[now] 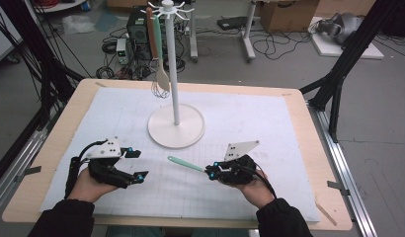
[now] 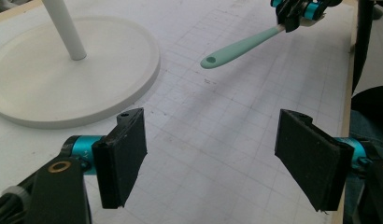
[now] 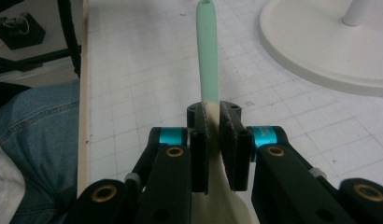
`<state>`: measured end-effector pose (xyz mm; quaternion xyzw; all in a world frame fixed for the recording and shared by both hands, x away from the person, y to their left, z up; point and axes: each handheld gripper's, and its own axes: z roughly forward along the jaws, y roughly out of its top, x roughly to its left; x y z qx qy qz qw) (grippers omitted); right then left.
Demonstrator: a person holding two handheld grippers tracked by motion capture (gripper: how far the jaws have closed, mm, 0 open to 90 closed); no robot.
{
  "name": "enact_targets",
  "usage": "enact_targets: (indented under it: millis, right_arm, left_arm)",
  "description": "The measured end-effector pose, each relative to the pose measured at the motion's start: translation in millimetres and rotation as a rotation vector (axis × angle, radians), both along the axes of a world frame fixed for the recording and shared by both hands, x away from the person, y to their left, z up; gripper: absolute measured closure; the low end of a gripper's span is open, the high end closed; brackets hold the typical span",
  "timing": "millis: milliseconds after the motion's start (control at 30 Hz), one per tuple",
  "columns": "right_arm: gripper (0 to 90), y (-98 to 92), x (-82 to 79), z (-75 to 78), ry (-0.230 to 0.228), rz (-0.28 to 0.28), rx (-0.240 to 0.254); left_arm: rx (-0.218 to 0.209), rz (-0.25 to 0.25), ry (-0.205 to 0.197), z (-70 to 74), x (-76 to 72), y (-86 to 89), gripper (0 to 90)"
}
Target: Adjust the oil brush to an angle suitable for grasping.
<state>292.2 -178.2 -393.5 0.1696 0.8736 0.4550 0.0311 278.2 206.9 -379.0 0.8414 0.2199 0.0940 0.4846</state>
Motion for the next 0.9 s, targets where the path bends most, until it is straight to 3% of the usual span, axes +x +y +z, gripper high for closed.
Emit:
enact_targets:
  millis: [900]
  right_arm:
    - [82.6, 20.6, -6.0, 21.7, -0.028, 0.081, 0.011]
  left_arm:
    - [-0.001, -0.104, 0.015, 5.5, 2.6, -22.0, 33.8]
